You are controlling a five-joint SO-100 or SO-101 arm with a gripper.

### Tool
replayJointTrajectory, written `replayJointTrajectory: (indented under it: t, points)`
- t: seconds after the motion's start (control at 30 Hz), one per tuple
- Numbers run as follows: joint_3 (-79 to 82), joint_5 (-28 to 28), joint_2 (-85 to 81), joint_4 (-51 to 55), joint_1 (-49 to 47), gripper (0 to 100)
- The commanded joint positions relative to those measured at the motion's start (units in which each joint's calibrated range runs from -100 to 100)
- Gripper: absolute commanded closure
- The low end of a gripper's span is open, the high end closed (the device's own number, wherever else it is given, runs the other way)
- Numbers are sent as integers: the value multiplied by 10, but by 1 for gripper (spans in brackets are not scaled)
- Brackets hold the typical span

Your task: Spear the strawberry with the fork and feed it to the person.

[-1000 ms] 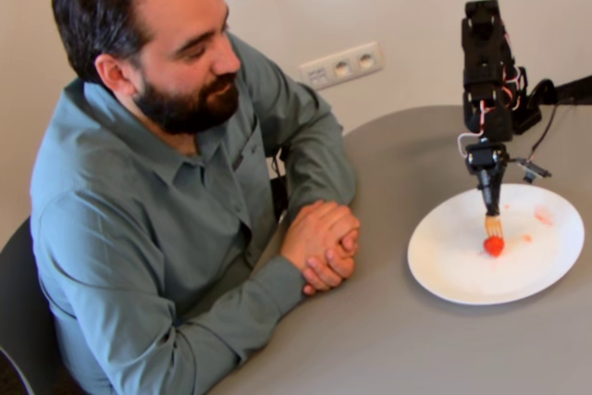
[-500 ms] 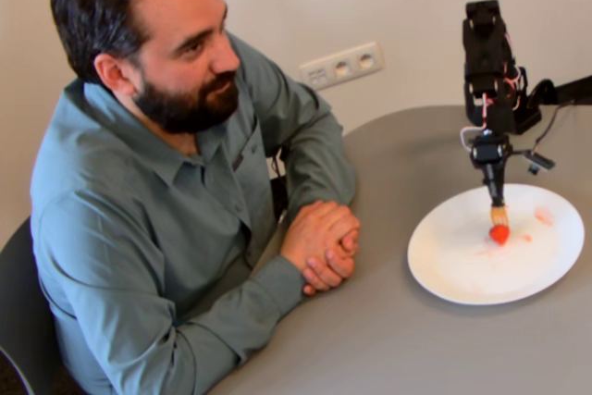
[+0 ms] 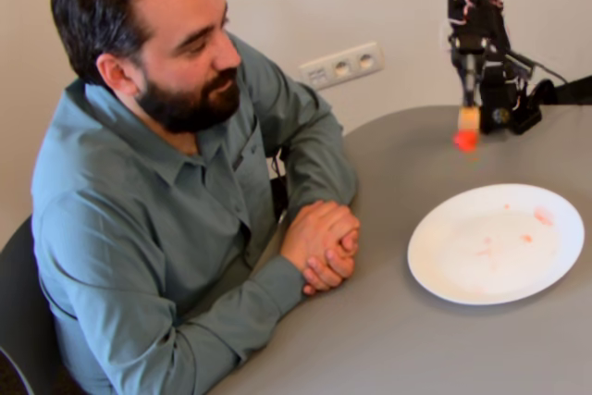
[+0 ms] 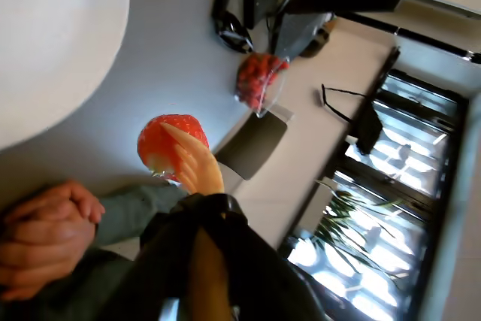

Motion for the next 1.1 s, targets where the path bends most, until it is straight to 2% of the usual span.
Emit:
replayJointTrajectory:
  t: [0.0,0.13,0.17,0.2,0.23,0.47,0.57,0.83,1.07]
  points:
    - [66,80,-101,-54,62,98]
    - [149,153,-142,-122,114,98]
    - [180,181,-149,-158,131,98]
    - [226,219,-146,-240,166,98]
    - [255,234,-145,-287,184,98]
    - [277,257,-128,-348,214,99]
    - [273,257,-101,-349,227,99]
    - [274,258,-84,-430,245,99]
    - [274,272,-83,-448,259,99]
